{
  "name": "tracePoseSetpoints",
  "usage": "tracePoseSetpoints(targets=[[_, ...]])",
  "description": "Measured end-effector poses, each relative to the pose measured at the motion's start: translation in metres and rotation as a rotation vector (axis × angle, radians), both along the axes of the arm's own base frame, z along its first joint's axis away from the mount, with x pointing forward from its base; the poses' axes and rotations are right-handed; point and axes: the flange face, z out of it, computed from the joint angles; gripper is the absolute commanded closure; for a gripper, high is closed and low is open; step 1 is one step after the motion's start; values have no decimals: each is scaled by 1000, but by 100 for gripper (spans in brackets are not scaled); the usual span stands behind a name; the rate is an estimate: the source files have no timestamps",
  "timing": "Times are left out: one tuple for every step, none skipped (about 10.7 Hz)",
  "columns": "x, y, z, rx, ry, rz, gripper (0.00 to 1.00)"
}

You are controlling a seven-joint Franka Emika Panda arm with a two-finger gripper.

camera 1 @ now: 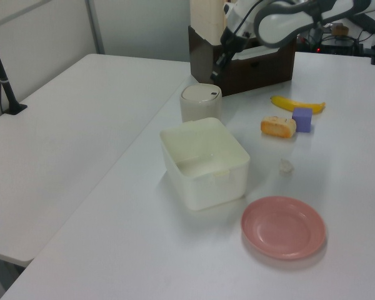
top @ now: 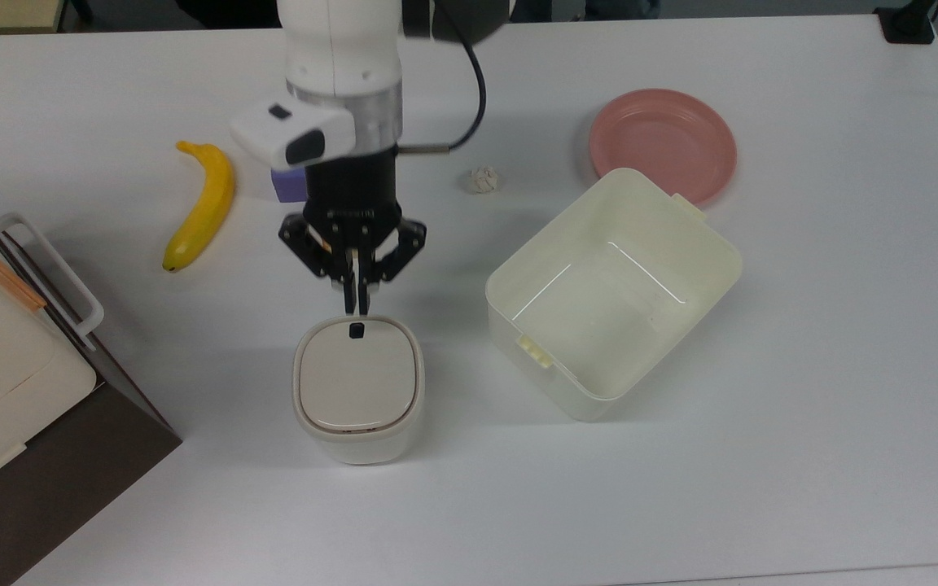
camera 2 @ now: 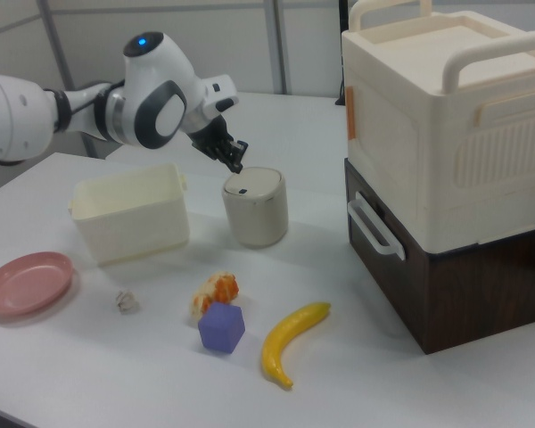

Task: Open the trash can
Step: 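Lower the gripper onto the trash can lid and pinch its tab, then lift and swing the lid upward, hinging it open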

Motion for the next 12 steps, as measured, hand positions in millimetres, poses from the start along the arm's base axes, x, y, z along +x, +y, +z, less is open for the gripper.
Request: tracePoseSetpoints(targets=[[9, 1, -11, -8, -12, 0, 89], [14, 2, -24, -16, -12, 0, 89], [18, 2, -37, -21, -2, 1, 89], [19, 3, -48, -24, 11, 2, 89], [20, 3, -48, -25, 8, 2, 89], [20, 3, -48, -26, 9, 4, 89], [20, 2, -47, -26, 8, 2, 88], [19, 0, -41, -26, -1, -1, 85], [17, -7, -25, -25, -16, -10, 78], [8, -14, 1, -16, -7, -21, 64], [-6, -18, 27, -7, 49, -12, 40], [-24, -20, 45, 2, 133, 11, 18]])
